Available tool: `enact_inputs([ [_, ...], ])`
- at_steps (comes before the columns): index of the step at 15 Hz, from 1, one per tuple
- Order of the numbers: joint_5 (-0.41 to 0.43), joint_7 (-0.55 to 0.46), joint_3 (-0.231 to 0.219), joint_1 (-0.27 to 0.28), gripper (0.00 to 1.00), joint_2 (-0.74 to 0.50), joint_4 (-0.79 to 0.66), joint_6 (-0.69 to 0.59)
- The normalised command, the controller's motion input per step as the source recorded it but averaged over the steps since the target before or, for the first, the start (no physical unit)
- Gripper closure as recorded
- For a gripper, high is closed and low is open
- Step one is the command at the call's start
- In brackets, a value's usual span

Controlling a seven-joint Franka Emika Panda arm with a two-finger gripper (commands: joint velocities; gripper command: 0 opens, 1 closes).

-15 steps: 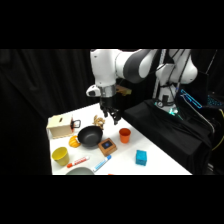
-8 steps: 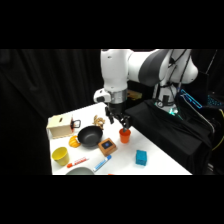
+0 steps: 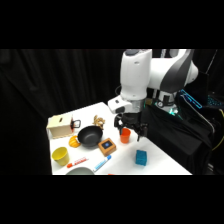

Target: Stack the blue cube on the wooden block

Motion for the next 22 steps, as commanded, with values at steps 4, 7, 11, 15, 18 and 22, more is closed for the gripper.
enact_inputs([
  [4,0.134,-0.51,0.059,0.009,0.0,-0.12,-0.22,0.25],
  [7,0.143,-0.38,0.069,0.032,0.0,-0.06,-0.19,0.24],
  [11,0.148,-0.23,0.081,0.062,0.0,-0.03,-0.15,0.22],
  [15,0.08,-0.1,0.045,0.048,0.0,0.03,-0.09,0.26],
  [18,0.024,-0.03,0.029,0.019,0.0,0.11,-0.04,0.3],
  [22,-0.154,0.17,-0.008,0.042,0.0,0.16,-0.01,0.31],
])
